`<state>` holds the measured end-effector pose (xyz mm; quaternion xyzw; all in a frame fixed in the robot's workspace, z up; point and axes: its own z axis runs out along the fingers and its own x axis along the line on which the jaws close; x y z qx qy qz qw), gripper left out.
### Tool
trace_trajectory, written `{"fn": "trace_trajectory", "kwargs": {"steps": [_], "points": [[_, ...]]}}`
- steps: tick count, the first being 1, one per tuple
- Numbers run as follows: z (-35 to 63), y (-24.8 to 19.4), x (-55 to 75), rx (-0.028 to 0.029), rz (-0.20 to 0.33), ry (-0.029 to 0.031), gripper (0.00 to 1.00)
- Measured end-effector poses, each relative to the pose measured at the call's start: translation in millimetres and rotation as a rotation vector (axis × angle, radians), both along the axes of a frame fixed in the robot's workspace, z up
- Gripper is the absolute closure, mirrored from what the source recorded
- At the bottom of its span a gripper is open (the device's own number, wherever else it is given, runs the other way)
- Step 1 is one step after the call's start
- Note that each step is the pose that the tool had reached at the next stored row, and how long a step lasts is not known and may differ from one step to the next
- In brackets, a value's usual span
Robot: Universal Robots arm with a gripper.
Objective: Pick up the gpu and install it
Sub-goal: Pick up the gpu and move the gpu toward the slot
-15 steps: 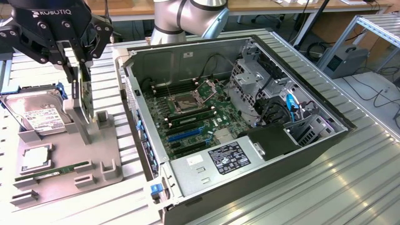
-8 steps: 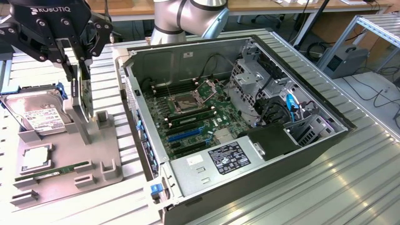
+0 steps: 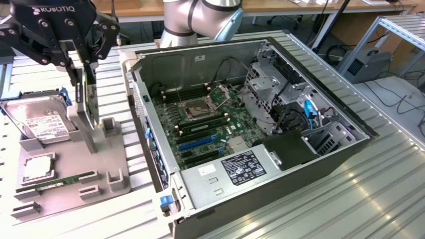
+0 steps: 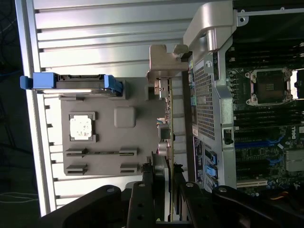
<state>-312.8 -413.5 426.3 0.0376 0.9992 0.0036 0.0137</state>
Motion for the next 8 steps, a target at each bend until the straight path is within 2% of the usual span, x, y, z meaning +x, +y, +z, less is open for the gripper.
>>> {"fn": "trace_trajectory", "kwargs": {"steps": [8], "points": [[-0.1,0.0,4.9,0.0001,0.0,-0.0001,0.73]]}}
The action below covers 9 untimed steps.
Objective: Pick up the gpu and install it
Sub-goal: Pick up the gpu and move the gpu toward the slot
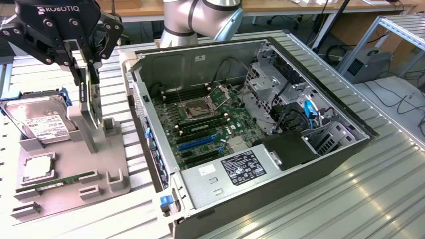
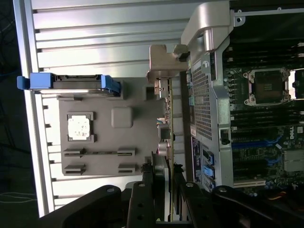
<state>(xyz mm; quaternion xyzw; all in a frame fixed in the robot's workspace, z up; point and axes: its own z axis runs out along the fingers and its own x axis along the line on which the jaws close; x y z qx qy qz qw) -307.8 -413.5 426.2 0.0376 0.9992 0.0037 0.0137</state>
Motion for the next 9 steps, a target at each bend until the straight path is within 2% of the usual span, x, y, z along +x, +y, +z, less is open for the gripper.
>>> {"fn": "trace_trajectory", "kwargs": {"steps": [9], "points": [[0.0,0.0,6.4,0.0001,0.0,0.0,0.73]]}}
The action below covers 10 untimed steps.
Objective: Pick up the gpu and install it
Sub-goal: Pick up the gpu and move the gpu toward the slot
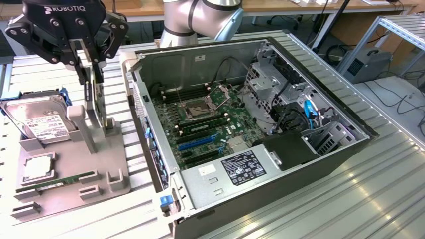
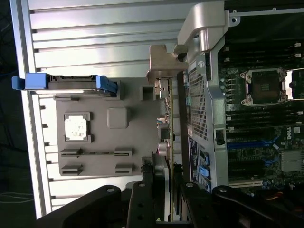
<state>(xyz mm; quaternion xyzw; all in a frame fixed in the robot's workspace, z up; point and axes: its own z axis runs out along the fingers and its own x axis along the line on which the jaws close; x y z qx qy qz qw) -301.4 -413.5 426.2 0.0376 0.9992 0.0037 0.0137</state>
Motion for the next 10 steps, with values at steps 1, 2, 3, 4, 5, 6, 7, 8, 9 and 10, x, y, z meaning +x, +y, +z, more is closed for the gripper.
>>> {"fn": "trace_trajectory", "kwargs": {"steps": [1,2,3,4,5,6,7,8,9,10], "points": [[0.0,0.0,0.7,0.0,0.0,0.0,0.73],[0.0,0.0,1.5,0.0,0.0,0.0,0.73],[0.0,0.0,2.3,-0.0001,0.0,0.0,0.73],[0.0,0.0,3.2,-0.0001,0.0,0.0,0.73],[0.0,0.0,4.0,-0.0001,0.0,0.0,0.73],[0.0,0.0,4.8,0.0,0.0,0.0,0.73],[0.0,0.0,5.6,0.0,0.0,0.0,0.73],[0.0,0.0,6.4,-0.0001,0.0,0.0,0.73],[0.0,0.0,7.1,0.0,0.0,-0.0001,0.73],[0.0,0.0,7.8,-0.0001,0.0,0.0,0.73]]}}
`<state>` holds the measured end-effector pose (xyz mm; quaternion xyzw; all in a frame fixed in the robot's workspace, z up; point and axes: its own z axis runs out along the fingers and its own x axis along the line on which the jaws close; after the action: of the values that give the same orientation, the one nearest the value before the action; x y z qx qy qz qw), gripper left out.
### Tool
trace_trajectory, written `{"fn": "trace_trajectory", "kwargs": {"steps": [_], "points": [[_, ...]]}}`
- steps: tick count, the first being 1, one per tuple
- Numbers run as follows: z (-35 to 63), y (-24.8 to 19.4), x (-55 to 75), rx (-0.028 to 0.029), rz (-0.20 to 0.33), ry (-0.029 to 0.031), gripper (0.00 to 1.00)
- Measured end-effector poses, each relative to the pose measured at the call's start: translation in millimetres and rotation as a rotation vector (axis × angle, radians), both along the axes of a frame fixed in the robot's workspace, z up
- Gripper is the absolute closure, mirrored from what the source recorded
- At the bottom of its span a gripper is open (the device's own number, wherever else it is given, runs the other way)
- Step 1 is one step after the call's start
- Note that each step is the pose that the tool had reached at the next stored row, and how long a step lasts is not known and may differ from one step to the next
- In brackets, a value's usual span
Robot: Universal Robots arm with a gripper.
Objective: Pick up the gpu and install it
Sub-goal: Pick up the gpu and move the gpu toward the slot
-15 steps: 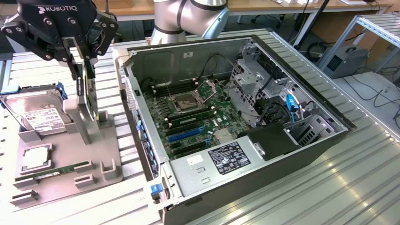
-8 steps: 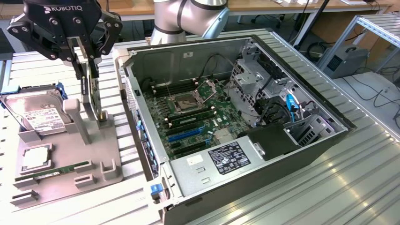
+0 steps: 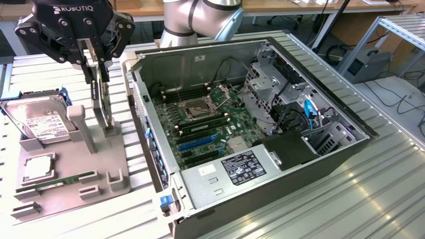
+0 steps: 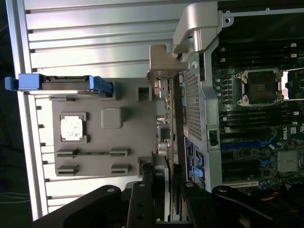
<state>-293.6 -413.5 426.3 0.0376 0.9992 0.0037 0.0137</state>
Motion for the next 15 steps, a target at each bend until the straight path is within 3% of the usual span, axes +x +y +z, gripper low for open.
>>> {"fn": "trace_trajectory", "kwargs": {"steps": [15], "points": [[0.0,0.0,13.8,0.0,0.0,0.0,0.73]]}}
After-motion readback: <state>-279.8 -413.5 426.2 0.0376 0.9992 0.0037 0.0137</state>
